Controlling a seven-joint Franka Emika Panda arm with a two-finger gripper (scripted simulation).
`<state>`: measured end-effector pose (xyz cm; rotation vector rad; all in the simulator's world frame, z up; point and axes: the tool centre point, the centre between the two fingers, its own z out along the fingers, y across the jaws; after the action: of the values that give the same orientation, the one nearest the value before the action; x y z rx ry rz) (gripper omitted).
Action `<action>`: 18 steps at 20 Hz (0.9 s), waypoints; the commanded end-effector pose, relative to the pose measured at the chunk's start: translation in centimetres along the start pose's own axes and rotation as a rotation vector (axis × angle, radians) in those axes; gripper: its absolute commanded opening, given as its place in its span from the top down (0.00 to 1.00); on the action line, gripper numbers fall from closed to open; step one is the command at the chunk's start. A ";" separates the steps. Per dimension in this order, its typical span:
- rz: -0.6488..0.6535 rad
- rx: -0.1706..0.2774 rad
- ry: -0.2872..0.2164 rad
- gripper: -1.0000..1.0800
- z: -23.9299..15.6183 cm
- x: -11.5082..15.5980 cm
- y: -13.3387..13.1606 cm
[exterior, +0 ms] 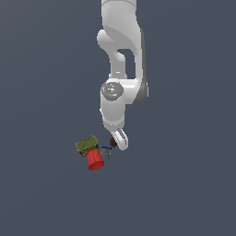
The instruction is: Pick up a designated object from a clutter of objects.
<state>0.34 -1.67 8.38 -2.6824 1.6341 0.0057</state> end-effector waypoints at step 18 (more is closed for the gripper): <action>0.033 0.001 0.003 0.04 4.5 0.0 0.2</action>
<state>0.14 -1.77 4.55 -2.6567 1.6774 0.0009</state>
